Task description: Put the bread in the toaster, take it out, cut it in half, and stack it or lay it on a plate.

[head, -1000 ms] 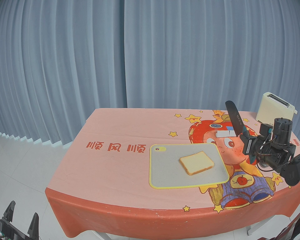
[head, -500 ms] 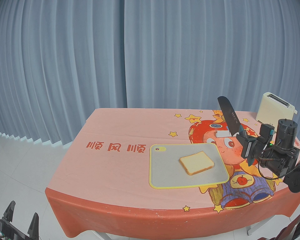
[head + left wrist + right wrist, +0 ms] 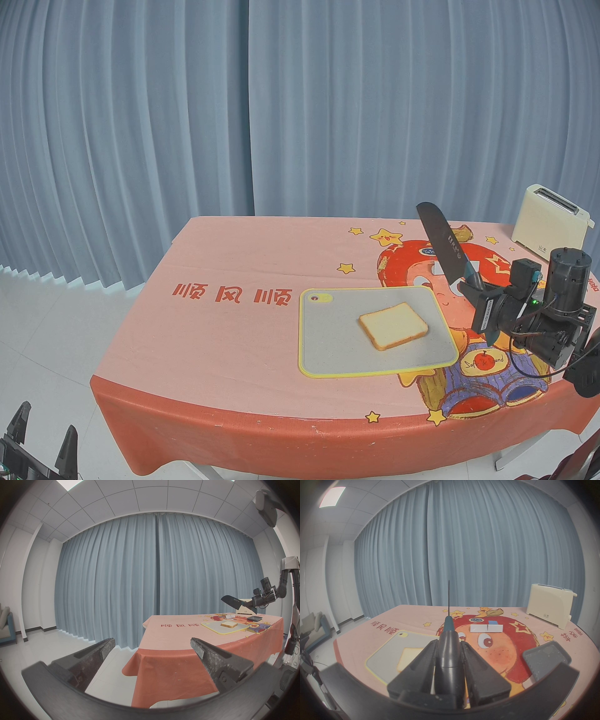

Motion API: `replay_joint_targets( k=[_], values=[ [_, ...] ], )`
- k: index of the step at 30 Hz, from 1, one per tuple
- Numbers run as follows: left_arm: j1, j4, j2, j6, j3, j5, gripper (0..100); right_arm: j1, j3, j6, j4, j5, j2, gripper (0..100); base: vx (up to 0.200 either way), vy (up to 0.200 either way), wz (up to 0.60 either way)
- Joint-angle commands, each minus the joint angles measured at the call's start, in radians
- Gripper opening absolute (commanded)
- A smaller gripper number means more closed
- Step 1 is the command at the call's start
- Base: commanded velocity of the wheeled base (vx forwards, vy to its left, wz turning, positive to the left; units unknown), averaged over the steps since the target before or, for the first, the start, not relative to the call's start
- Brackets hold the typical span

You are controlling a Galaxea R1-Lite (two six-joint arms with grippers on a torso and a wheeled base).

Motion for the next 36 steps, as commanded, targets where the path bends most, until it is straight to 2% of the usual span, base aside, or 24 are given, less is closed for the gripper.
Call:
replay_joint_targets(
  k=[1, 14, 23, 28, 36],
  values=[
    [0.000, 0.000, -0.016, 0.000, 0.018, 0.000, 100, 0.037, 0.009, -0.001, -0.001, 0.000, 0.001, 0, 0.000, 0.000, 0.00],
    [0.000, 0.000, -0.016, 0.000, 0.016, 0.000, 100, 0.114, 0.038, -0.007, -0.002, 0.000, -0.016, 0, 0.000, 0.000, 0.00],
    [0.000, 0.000, -0.016, 0.000, 0.018, 0.000, 100, 0.117, 0.052, -0.009, -0.004, 0.000, -0.033, 0, 0.000, 0.000, 0.00],
    [0.000, 0.000, -0.016, 0.000, 0.016, 0.000, 100, 0.174, 0.084, -0.030, -0.005, -0.002, -0.065, 0, 0.000, 0.000, 0.00],
    [0.000, 0.000, -0.016, 0.000, 0.016, 0.000, 100, 0.169, 0.089, -0.047, 0.031, 0.015, -0.153, 0, 0.000, 0.000, 0.00]
  ],
)
